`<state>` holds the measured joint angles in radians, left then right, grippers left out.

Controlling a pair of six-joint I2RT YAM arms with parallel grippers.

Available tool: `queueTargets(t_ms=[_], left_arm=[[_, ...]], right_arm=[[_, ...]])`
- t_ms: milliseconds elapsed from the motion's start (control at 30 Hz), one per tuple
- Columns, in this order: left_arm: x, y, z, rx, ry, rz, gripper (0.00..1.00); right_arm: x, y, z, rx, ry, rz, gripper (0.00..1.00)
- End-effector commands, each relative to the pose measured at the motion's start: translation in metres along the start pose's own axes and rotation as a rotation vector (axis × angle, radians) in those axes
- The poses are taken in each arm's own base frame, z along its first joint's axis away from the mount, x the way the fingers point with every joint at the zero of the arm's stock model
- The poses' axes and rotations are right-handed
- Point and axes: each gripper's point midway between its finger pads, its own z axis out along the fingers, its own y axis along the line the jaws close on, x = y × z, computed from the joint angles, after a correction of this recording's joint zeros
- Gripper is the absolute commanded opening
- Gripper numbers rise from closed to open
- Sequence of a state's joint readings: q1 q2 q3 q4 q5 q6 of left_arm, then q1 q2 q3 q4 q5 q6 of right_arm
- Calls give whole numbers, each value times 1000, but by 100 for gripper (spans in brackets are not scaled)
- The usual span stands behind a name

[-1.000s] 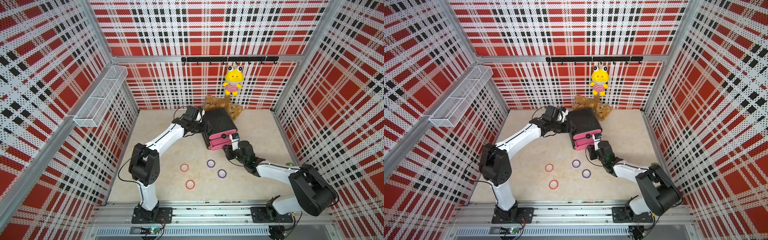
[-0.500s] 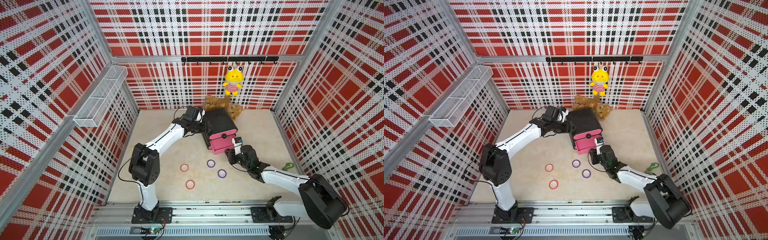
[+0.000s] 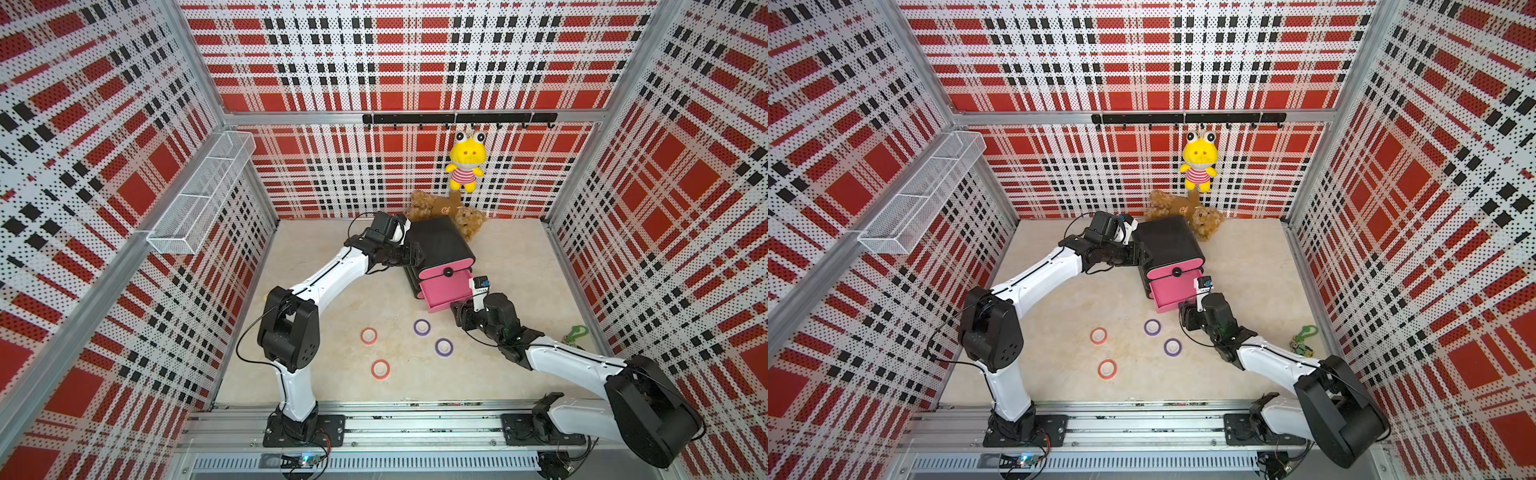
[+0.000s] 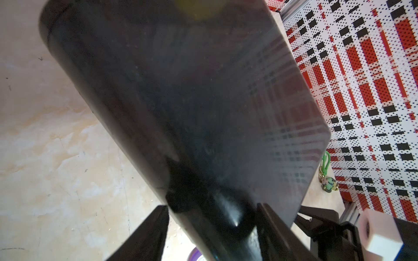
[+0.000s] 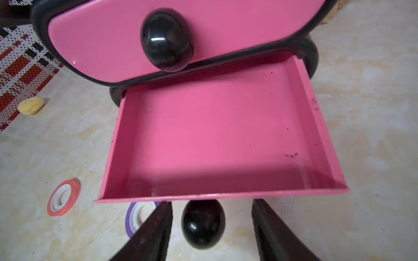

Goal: Place the transparent tape into the drawer according to color
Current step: Open the drawer in the storage box, then pick up the tape at the center of the board.

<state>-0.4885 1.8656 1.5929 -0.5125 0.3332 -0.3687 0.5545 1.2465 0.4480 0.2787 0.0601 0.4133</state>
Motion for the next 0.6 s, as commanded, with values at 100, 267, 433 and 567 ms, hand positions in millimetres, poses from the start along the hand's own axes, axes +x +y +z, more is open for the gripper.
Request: queueTargets(t_ms=[100, 267, 433, 567], left_arm=[[15, 10, 0, -39, 61, -3, 69], [12, 7, -6, -36, 48, 1, 71], [9, 5, -13, -41, 29, 7, 74], [5, 1, -19, -34, 6, 5, 76]], right_arm=[[-25, 7, -17, -10, -44, 10, 72], [-29, 12, -36, -26, -17, 10, 83], [-27, 19, -53, -60, 34, 1, 95], [-20, 28, -63, -108, 99, -11, 100]])
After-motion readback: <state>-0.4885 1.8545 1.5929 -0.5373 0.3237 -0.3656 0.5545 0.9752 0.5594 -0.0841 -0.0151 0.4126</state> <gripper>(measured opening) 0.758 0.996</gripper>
